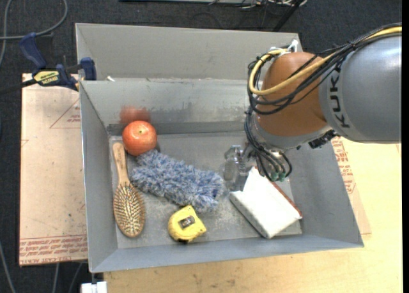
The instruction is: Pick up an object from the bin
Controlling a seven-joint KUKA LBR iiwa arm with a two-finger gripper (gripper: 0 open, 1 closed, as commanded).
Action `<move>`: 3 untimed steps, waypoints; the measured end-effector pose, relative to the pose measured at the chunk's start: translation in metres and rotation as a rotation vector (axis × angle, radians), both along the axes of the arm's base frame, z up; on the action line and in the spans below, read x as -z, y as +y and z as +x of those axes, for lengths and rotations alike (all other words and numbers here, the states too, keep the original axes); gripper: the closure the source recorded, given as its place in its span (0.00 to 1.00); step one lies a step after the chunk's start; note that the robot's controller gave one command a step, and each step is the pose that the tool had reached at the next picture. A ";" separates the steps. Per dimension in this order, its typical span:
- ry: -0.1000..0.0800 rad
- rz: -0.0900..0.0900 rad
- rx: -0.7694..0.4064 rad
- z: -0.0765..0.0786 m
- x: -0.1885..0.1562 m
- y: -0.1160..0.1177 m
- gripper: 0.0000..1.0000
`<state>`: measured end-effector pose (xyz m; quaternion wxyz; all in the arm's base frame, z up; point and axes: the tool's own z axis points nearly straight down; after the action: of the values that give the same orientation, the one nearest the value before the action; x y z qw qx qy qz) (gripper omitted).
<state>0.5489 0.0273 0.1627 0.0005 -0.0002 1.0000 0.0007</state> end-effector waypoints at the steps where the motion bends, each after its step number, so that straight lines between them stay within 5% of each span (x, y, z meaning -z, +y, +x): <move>1: 0.000 0.000 0.000 0.000 0.000 0.000 0.00; 3: -0.007 0.000 0.072 -0.010 0.031 0.011 0.00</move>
Offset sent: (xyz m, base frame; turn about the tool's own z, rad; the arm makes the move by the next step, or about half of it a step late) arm 0.0000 0.0000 0.0000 0.0000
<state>0.5388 0.0387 0.1321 0.0040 0.0358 0.9994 0.0007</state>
